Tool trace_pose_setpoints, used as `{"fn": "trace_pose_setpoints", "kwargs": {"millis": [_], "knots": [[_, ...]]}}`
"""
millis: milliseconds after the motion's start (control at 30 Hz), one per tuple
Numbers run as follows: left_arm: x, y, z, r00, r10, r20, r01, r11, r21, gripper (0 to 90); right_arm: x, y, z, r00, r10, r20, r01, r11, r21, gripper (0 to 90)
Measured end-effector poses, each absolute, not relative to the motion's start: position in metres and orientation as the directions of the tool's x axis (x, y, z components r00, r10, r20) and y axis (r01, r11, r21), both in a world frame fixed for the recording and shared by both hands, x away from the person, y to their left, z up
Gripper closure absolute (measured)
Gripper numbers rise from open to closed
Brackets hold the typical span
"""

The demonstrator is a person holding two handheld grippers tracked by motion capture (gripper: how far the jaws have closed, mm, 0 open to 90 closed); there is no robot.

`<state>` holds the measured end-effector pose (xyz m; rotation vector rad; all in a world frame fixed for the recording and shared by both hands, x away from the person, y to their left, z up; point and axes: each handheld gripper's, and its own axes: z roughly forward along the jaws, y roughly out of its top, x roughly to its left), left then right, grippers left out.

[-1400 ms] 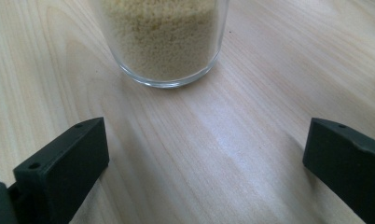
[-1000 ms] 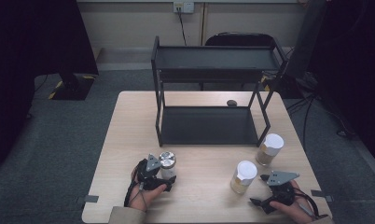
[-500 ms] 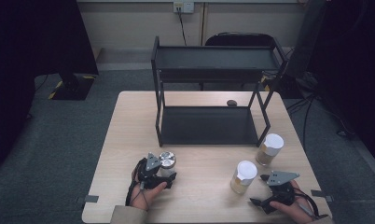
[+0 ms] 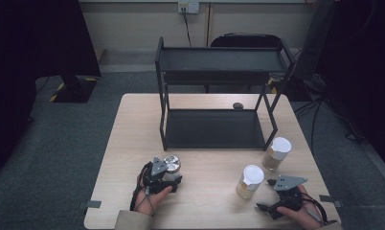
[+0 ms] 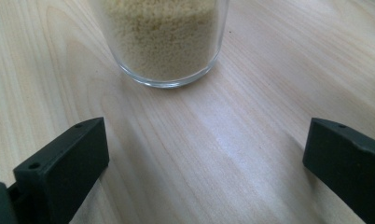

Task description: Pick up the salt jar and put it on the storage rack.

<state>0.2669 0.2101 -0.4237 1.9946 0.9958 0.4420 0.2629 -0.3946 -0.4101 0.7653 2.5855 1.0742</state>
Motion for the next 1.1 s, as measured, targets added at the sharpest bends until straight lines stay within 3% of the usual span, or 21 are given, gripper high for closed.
{"fn": "trace_pose_setpoints", "kwargs": {"millis": [233, 1100], "knots": [[0.2662, 0.209, -0.4229, 0.632, 0.773, -0.043, 0.473, -0.341, 0.813, 29.6, 0.263, -0.3946, -0.4101, -0.835, 0.551, -0.019, 0.375, 0.593, 0.712, 0.0], [0.2618, 0.2031, -0.4198, 0.617, 0.787, -0.019, 0.47, -0.348, 0.811, 30.9, 0.2629, -0.3944, -0.4101, -0.834, 0.551, -0.019, 0.376, 0.593, 0.713, 0.0]]}}
